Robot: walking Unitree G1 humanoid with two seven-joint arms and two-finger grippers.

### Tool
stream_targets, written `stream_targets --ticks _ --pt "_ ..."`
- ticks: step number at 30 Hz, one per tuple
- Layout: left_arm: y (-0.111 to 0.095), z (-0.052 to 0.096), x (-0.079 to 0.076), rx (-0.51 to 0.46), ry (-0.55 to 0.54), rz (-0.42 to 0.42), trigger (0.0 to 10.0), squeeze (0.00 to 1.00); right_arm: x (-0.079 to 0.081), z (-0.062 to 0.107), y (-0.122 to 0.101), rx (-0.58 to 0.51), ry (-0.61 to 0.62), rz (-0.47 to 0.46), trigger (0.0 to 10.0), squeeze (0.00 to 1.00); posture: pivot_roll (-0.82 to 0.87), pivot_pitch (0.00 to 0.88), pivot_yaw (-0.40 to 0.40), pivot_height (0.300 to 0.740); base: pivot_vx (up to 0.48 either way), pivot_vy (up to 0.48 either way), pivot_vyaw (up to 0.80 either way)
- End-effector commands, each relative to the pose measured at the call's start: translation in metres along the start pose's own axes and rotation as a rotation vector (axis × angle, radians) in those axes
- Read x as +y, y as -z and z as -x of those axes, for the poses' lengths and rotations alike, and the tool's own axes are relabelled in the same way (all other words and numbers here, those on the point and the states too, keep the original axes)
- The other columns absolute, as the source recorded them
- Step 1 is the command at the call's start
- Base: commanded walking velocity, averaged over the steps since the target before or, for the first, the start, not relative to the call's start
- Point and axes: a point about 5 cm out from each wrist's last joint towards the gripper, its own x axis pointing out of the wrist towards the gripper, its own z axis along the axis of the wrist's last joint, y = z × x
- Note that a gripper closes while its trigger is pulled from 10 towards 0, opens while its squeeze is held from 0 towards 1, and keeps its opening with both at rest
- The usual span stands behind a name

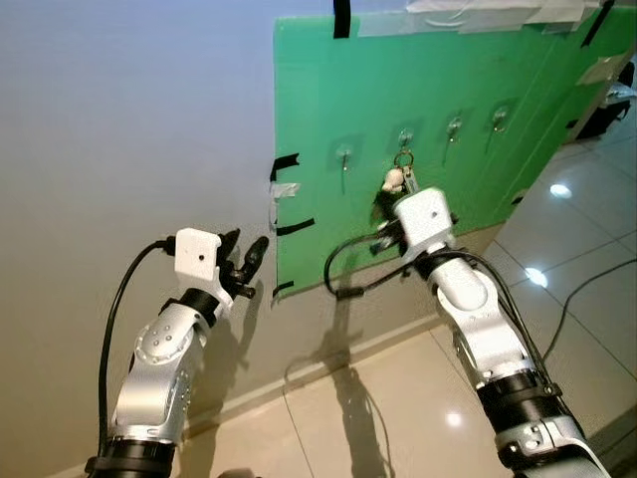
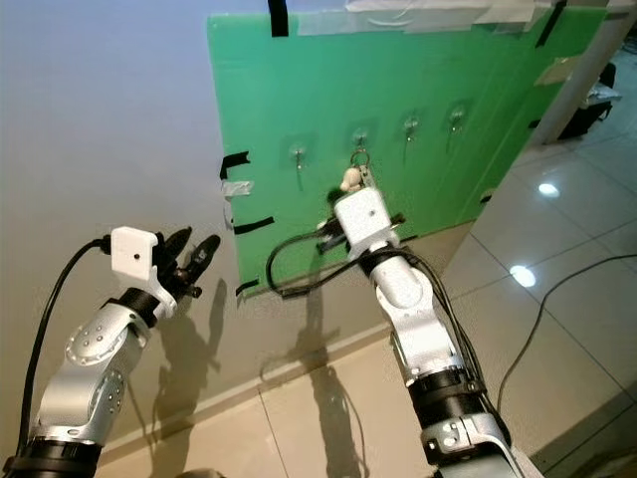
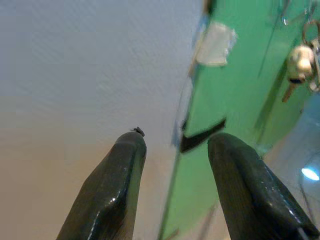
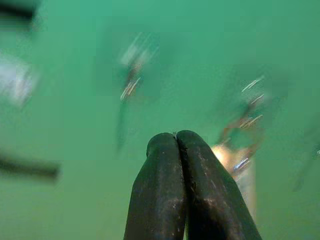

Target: Hang keys on a hook

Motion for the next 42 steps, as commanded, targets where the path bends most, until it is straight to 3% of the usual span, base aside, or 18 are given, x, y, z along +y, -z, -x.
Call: stream_targets --ticks 1,2,4,5,6,7,8,9,11,12,16,24,33,42 --pt "0.003 0.004 0.003 -0.006 -0.025 -0.004 10.0 0.0 -0.005 -0.003 -0.01 -0.071 0.051 -0.098 0.0 0.0 0.11 0.0 -0.043 0.74 0.0 0.0 0.0" --pt "0.003 0.004 0.003 -0.006 -0.025 -0.004 10.0 0.0 -0.005 -0.003 -0.01 -0.071 0.051 -0.098 0.0 0.0 0.11 0.0 -0.043 0.74 0.0 0.0 0.0" --pt "0.003 0.005 0.002 -0.005 -0.024 -0.005 10.0 0.0 -0.001 -0.004 -0.009 -0.072 0.023 -0.195 0.0 0.0 0.11 0.0 -0.046 0.74 0.0 0.0 0.0" --pt "0.004 0.006 0.001 -0.004 -0.022 -0.005 10.0 0.0 0.006 -0.005 -0.007 -0.058 -0.027 -0.36 0.0 0.0 0.11 0.0 -0.046 0.74 0.0 0.0 0.0" --pt "0.004 0.006 0.0 -0.004 -0.02 -0.005 10.0 0.0 0.008 -0.005 -0.006 -0.055 -0.041 -0.423 0.0 0.0 0.11 0.0 -0.046 0.74 0.0 0.0 0.0" --pt "0.004 0.006 0.0 -0.004 -0.02 -0.005 10.0 0.0 0.008 -0.005 -0.006 -0.055 -0.041 -0.423 0.0 0.0 0.11 0.0 -0.046 0.74 0.0 0.0 0.0" --pt "0.004 0.007 -0.001 -0.001 -0.015 -0.005 10.0 0.0 0.013 -0.006 -0.006 -0.044 -0.105 -0.552 0.0 0.0 0.11 0.0 -0.045 0.74 0.0 0.0 0.0" --pt "0.004 0.007 -0.001 -0.001 -0.015 -0.005 10.0 0.0 0.013 -0.006 -0.006 -0.044 -0.105 -0.552 0.0 0.0 0.11 0.0 -0.045 0.74 0.0 0.0 0.0" --pt "0.006 0.007 -0.002 -0.002 -0.012 -0.008 10.0 0.0 0.012 -0.007 -0.005 -0.023 -0.178 -0.691 0.0 0.0 0.11 0.0 -0.045 0.74 0.0 0.0 0.0" --pt "0.006 0.007 -0.002 -0.002 -0.012 -0.008 10.0 0.0 0.011 -0.007 -0.005 -0.023 -0.187 -0.713 0.0 0.0 0.11 0.0 -0.045 0.74 0.0 0.0 0.0" --pt "0.007 0.006 -0.002 0.003 -0.01 -0.01 10.0 0.0 -0.002 -0.007 -0.006 -0.019 -0.24 -0.779 0.0 0.0 0.11 0.0 -0.044 0.74 0.0 0.0 0.0" --pt "0.009 0.007 -0.003 0.011 -0.004 -0.014 10.0 0.0 -0.029 -0.009 -0.01 0.011 -0.318 -0.783 0.0 0.0 0.11 0.0 -0.047 0.74 0.0 0.0 0.0" --pt "0.011 0.013 -0.002 0.02 -0.019 -0.018 10.0 0.0 -0.029 -0.009 -0.012 0.046 -0.426 -0.829 0.0 0.0 0.13 0.0 -0.069 0.74 0.0 0.0 0.0" --pt "0.012 0.016 -0.002 0.025 -0.027 -0.017 10.0 0.0 -0.034 -0.012 -0.013 0.046 -0.448 -0.867 0.0 0.0 0.13 0.0 -0.077 0.74 0.0 0.0 0.0"
